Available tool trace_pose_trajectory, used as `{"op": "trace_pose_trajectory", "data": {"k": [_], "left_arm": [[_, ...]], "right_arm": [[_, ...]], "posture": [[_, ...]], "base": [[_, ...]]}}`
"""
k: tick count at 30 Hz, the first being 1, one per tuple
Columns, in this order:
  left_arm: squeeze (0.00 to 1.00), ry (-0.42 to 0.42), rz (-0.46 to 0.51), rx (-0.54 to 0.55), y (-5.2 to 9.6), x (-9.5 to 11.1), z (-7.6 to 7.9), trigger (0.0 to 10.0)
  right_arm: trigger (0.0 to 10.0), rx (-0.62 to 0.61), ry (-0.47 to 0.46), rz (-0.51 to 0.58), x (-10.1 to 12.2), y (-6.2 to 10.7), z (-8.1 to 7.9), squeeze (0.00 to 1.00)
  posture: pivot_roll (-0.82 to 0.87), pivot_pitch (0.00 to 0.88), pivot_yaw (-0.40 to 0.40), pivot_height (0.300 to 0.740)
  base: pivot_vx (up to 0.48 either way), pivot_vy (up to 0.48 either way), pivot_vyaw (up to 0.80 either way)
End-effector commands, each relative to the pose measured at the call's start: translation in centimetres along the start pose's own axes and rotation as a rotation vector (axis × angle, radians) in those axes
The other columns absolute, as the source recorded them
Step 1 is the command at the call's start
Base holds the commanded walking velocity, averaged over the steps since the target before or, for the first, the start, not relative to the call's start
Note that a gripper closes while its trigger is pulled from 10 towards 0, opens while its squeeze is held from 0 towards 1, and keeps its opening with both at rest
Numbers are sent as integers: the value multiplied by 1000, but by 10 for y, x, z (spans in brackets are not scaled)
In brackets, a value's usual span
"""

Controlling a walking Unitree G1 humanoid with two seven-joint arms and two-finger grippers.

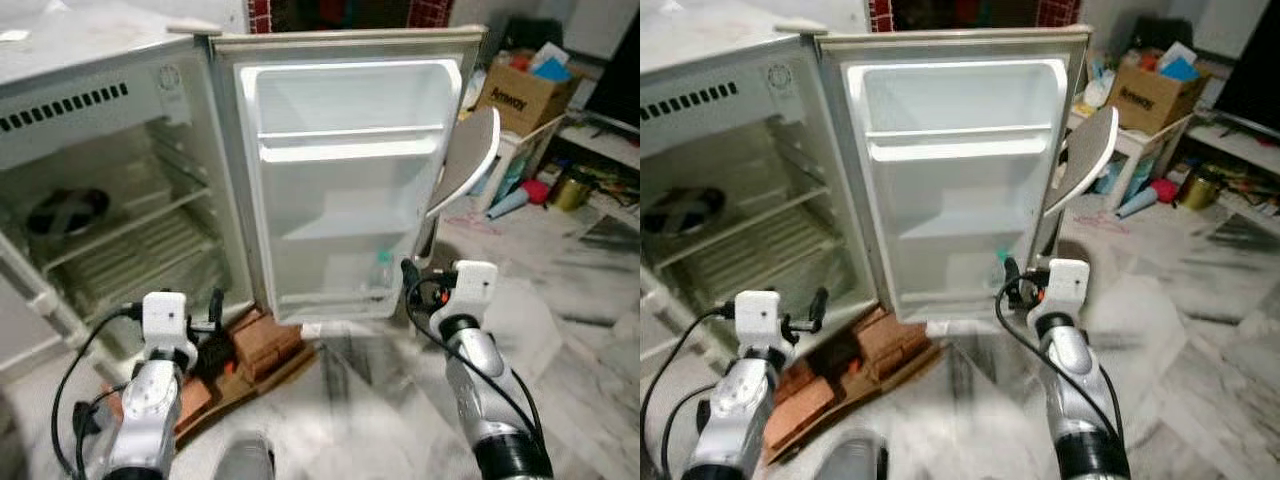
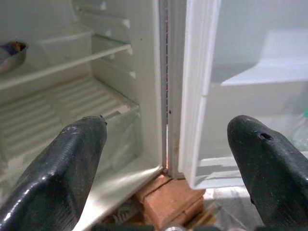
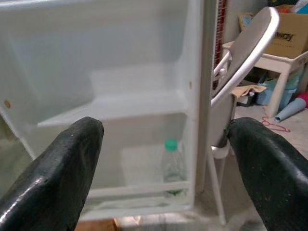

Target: Restocking fridge

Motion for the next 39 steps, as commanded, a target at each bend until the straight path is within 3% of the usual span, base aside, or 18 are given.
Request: {"op": "trace_pose_trajectory", "data": {"k": [1, 16, 27, 39], "left_arm": [[0, -8, 13, -8, -2, 4, -1, 10000], [0, -16, 20, -37, -2, 5, -1, 10000], [0, -24, 26, -24, -3, 7, -6, 10000], [0, 5, -3, 13, 11, -4, -10, 10000]], "right_arm": [[10000, 30, -6, 24, 7, -4, -8, 0], [10000, 36, 0, 57, 15, -8, -10, 0], [10000, 70, 31, 104, 30, -15, -19, 0], [10000, 76, 41, 110, 32, -16, -22, 0]], "posture": [[48, 0, -24, 740], [52, 0, -20, 740], [60, 0, -14, 740], [84, 0, -36, 740]], "base": [[0, -480, 800], [196, -407, 800], [339, -333, 0], [215, -176, 0]]}}
Point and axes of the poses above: a point about 5 cm out from each wrist's last joint towards the gripper, its own y axis pointing back from the gripper into the wrist, its own x axis along the axis of the wrist's last joint, z = x × y, the point moved 5 cm from there along -y, pointing out of the wrist towards the gripper, and after that the axes turned 15 degrees about -y, right-handed, at the moved point
